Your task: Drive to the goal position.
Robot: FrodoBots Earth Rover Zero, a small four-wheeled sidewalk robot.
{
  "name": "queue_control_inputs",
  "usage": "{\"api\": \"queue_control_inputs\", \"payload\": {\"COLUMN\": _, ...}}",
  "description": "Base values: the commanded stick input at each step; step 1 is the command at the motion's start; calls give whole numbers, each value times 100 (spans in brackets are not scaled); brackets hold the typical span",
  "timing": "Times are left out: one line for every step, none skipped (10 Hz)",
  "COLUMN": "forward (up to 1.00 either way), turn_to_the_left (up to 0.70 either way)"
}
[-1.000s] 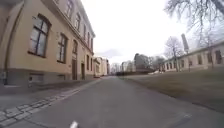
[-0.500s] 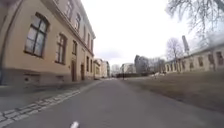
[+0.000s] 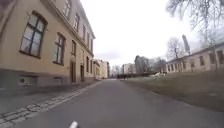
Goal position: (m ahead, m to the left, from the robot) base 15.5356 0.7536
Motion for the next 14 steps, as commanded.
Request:
{"api": "queue_control_inputs", "payload": {"forward": 70, "turn_to_the_left": 0}}
{"api": "queue_control_inputs", "payload": {"forward": 70, "turn_to_the_left": 0}}
{"api": "queue_control_inputs", "payload": {"forward": 70, "turn_to_the_left": 0}}
{"api": "queue_control_inputs", "payload": {"forward": 70, "turn_to_the_left": 0}}
{"api": "queue_control_inputs", "payload": {"forward": 70, "turn_to_the_left": 0}}
{"api": "queue_control_inputs", "payload": {"forward": 70, "turn_to_the_left": 0}}
{"api": "queue_control_inputs", "payload": {"forward": 70, "turn_to_the_left": 0}}
{"api": "queue_control_inputs", "payload": {"forward": 70, "turn_to_the_left": 0}}
{"api": "queue_control_inputs", "payload": {"forward": 70, "turn_to_the_left": 0}}
{"api": "queue_control_inputs", "payload": {"forward": 70, "turn_to_the_left": 0}}
{"api": "queue_control_inputs", "payload": {"forward": 70, "turn_to_the_left": 0}}
{"api": "queue_control_inputs", "payload": {"forward": 70, "turn_to_the_left": 0}}
{"api": "queue_control_inputs", "payload": {"forward": 70, "turn_to_the_left": 0}}
{"api": "queue_control_inputs", "payload": {"forward": 70, "turn_to_the_left": 0}}
